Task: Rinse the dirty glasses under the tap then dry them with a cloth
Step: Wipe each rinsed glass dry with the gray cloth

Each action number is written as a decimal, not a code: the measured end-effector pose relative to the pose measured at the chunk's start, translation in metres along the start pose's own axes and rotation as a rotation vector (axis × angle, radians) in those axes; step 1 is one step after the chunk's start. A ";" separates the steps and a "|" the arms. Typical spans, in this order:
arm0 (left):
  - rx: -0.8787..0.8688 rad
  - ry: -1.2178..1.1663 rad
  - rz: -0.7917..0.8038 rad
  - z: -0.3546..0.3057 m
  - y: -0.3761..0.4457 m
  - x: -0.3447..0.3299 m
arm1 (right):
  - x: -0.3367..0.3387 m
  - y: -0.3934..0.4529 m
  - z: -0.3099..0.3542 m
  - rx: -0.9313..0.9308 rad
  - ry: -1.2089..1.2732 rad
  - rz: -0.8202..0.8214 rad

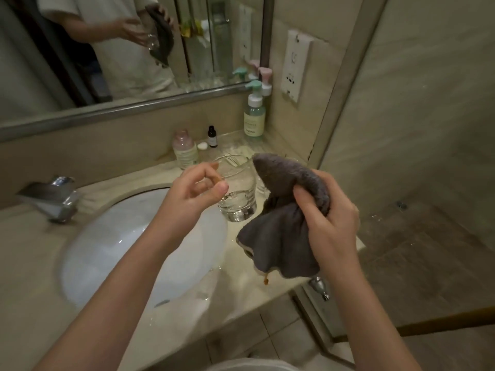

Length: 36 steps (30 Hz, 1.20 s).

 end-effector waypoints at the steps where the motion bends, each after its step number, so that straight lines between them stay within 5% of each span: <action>1: -0.019 -0.034 0.008 -0.007 -0.003 0.001 | -0.002 0.001 0.005 -0.026 0.071 -0.034; 6: -0.092 -0.144 0.044 -0.031 -0.015 0.001 | -0.016 0.006 0.025 -0.060 0.200 -0.054; 12: -0.139 -0.157 0.003 -0.042 -0.024 0.010 | -0.023 0.003 0.033 -0.050 0.305 0.257; 20: -0.195 -0.160 -0.019 -0.056 -0.037 0.023 | -0.038 0.007 0.043 0.123 0.071 0.515; 26: -0.230 -0.171 -0.033 -0.062 -0.054 0.044 | -0.046 0.019 0.064 0.315 -0.034 0.490; 29: -0.280 -0.173 -0.066 -0.064 -0.063 0.056 | -0.065 0.011 0.073 0.342 0.104 0.440; 36: -0.410 -0.109 -0.265 -0.076 -0.071 0.068 | -0.140 -0.025 0.114 0.142 0.475 0.209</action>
Point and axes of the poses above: each hand's wrist, its own y-axis towards the middle knuckle, its own x-axis out of the back of the hand, z = x × y, the point moved 2 cm from there along y, towards the middle knuckle, and after that the axes turned 7 degrees about z, right-handed, at the moved point
